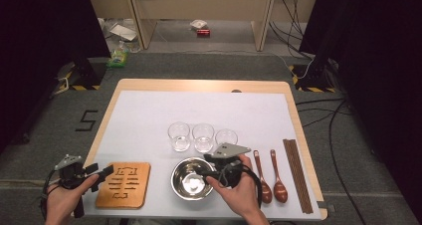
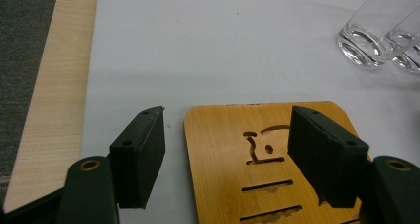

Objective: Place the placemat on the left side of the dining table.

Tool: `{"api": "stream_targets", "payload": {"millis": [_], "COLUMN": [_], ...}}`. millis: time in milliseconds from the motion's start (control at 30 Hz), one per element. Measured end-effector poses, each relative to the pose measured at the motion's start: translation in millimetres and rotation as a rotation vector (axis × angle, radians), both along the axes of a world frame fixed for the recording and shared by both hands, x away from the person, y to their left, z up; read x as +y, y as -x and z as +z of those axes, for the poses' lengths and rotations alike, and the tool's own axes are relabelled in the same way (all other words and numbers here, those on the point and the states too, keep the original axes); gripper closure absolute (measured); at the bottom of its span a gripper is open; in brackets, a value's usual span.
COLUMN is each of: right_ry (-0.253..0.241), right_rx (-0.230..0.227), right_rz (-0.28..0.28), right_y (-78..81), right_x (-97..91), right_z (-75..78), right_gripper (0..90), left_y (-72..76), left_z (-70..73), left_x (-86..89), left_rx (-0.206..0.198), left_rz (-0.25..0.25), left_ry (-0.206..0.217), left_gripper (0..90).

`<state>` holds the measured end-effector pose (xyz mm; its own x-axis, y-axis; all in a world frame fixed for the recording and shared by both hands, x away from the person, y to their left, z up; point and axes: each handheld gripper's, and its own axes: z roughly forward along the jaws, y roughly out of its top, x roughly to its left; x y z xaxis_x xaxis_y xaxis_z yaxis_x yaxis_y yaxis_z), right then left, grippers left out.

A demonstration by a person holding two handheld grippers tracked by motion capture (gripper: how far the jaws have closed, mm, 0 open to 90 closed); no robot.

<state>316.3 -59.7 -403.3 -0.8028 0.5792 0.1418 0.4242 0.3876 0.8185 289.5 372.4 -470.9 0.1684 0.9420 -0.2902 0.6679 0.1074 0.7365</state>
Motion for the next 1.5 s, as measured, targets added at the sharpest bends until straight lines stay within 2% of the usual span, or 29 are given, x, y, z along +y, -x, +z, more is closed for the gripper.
{"api": "stream_targets", "payload": {"millis": [33,133,167,400,433,467,533,567,600,633,833,967,1033,1167,1500], "right_ry": [0.000,0.014,0.014,0.025,0.025,0.031,0.032,0.033,0.033,0.040,0.066,0.079,0.093,0.122,0.164], "right_rx": [0.000,0.005,0.005,0.028,0.028,0.038,0.036,0.048,0.048,0.051,0.074,0.088,0.109,0.145,0.190], "right_rz": [0.000,0.052,0.052,0.119,0.119,0.143,0.156,0.182,0.182,0.202,0.242,0.262,0.276,0.276,0.286], "right_y": [0.0,-2.1,-2.1,-3.1,-3.1,-2.2,-2.2,-0.5,-0.5,0.5,1.6,3.0,4.2,4.8,10.5], "right_x": [0.0,23.6,23.6,60.4,60.4,72.1,76.1,88.3,88.3,97.6,123.1,133.3,142.2,151.6,167.6], "right_z": [0.0,-3.2,-3.2,-7.7,-7.7,-9.2,-10.0,-12.2,-12.2,-14.2,-22.4,-27.1,-32.6,-40.9,-55.2], "right_gripper": [47.5,47.3,47.3,45.7,45.7,45.4,45.3,45.1,45.1,45.0,44.6,44.5,44.0,43.5,43.4], "left_y": [-0.1,0.4,0.4,0.8,0.8,0.7,0.6,0.4,0.4,0.4,0.7,0.8,1.0,1.3,1.2], "left_z": [-0.7,-2.2,-2.2,-1.7,-1.8,-2.5,-2.9,-3.4,-3.4,-3.5,-3.6,-3.9,-3.8,-4.1,-5.1], "left_x": [0.0,0.5,0.5,0.5,0.3,-0.5,-0.6,-0.5,-0.5,-0.5,0.1,0.7,0.8,0.8,0.2], "left_rx": [0.002,0.007,0.007,0.006,0.009,0.011,0.011,0.013,0.013,0.012,0.011,0.013,0.013,0.015,0.024], "left_rz": [-0.001,-0.009,-0.009,-0.014,-0.017,-0.020,-0.020,-0.021,-0.021,-0.021,-0.027,-0.026,-0.025,-0.029,-0.038], "left_ry": [-0.001,-0.002,-0.002,-0.001,-0.004,-0.005,-0.005,-0.007,-0.007,-0.006,-0.003,-0.002,0.001,0.003,0.001], "left_gripper": [30.1,30.0,30.0,30.0,30.0,30.0,29.9,30.0,30.0,30.0,30.0,30.1,30.1,30.1,30.1]}}
